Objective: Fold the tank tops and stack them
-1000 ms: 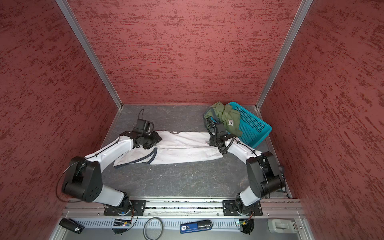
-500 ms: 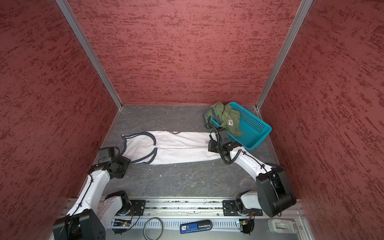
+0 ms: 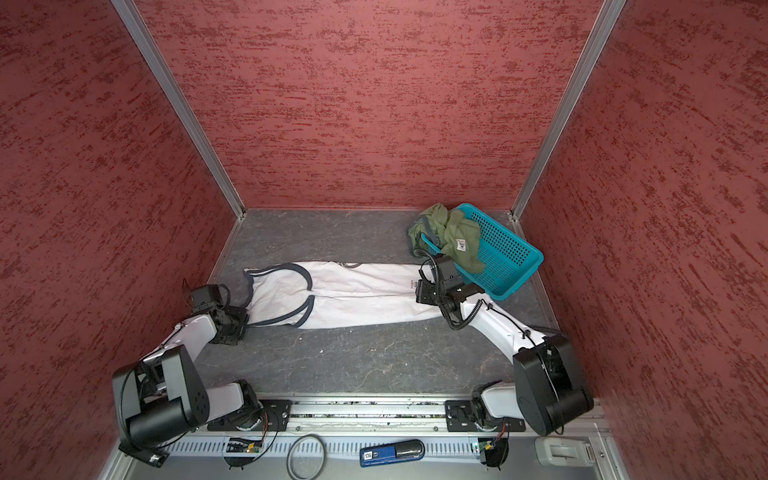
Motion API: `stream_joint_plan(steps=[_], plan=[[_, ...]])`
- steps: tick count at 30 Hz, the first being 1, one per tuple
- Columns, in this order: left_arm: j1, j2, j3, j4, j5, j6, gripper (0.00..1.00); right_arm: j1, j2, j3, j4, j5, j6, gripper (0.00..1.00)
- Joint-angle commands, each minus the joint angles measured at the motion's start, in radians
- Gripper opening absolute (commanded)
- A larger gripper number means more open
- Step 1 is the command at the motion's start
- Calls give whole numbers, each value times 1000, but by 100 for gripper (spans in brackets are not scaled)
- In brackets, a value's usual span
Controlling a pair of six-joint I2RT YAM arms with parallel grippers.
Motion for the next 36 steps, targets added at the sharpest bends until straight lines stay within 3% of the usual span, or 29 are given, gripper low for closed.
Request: stream_joint_plan(steps=[1, 6, 16, 29, 36], plan=[[-12, 10, 56, 4, -33, 12, 22, 4, 6, 14, -10, -9, 9, 63], [-56, 65, 156, -63, -77, 31, 10, 3, 21, 30, -12, -17, 25, 63], [-101, 284, 338, -89, -65, 65, 4, 5, 10, 59, -37, -27, 36, 63], [-108, 526, 541, -192, -133, 132, 32, 41, -19, 30, -12, -46, 44, 63], [-110, 537, 564, -218, -141, 159, 35, 45, -18, 23, -3, -50, 37, 63]])
